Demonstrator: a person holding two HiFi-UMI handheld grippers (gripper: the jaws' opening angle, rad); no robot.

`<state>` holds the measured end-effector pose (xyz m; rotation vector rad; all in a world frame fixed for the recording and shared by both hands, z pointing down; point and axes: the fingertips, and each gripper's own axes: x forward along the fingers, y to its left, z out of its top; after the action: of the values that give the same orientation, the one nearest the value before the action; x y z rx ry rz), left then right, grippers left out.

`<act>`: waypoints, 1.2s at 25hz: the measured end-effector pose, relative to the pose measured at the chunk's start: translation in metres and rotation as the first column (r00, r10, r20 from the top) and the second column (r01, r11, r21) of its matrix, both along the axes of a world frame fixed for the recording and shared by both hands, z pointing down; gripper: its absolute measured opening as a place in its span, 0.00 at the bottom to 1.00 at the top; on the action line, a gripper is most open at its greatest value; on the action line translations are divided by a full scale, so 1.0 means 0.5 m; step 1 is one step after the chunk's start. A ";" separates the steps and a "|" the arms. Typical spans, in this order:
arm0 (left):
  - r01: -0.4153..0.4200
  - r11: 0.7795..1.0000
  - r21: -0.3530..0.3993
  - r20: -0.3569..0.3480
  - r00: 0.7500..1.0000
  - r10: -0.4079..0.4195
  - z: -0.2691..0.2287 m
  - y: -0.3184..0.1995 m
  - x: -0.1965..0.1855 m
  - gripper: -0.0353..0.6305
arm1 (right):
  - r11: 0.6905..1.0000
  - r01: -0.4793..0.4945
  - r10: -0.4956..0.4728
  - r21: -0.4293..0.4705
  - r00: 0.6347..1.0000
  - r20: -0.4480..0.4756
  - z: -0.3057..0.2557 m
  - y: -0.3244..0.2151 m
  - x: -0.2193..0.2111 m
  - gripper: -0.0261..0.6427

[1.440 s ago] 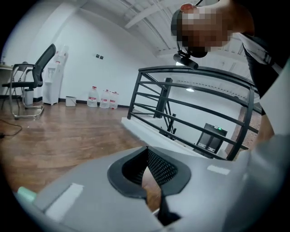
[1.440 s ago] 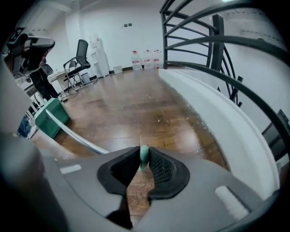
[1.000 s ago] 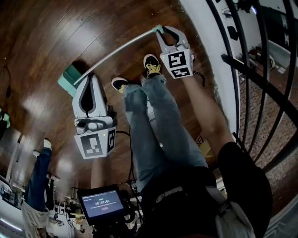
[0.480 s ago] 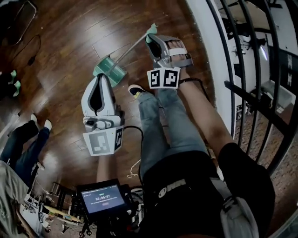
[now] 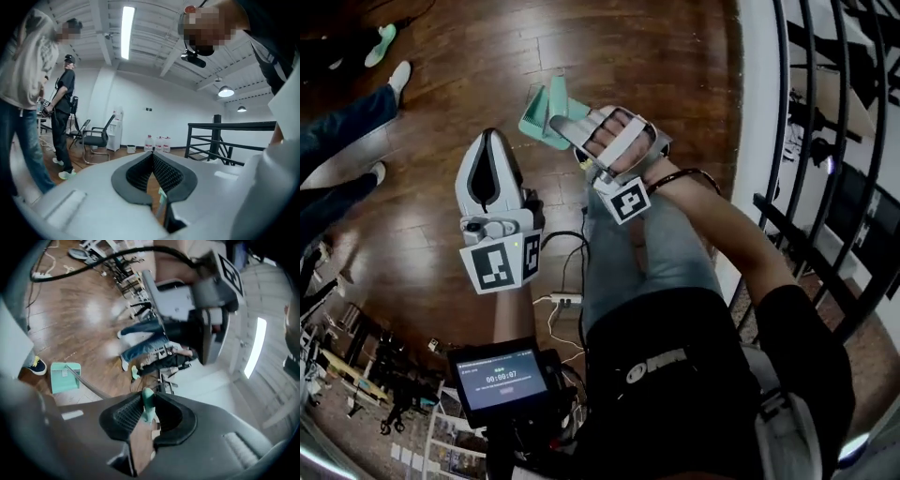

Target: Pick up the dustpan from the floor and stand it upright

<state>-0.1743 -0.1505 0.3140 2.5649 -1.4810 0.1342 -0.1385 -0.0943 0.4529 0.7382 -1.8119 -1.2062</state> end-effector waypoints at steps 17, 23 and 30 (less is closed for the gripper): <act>0.318 0.943 0.097 0.110 0.938 -0.328 -0.003 0.268 -0.187 0.08 | 0.979 0.164 -0.144 0.117 0.976 -0.165 0.028 0.064 -0.173 0.15; 0.314 0.945 0.095 0.099 0.941 -0.322 0.013 0.369 -0.232 0.08 | 0.962 0.240 -0.203 0.133 0.948 -0.245 0.059 0.170 -0.246 0.16; 0.340 0.937 0.079 0.090 0.934 -0.347 0.027 0.465 -0.316 0.08 | 0.935 0.347 -0.312 0.076 0.904 -0.293 0.128 0.336 -0.309 0.18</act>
<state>-0.3323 0.0820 0.3277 2.3263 -1.9749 0.1763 -0.2928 0.0738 0.5169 0.3105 -1.6761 -1.5743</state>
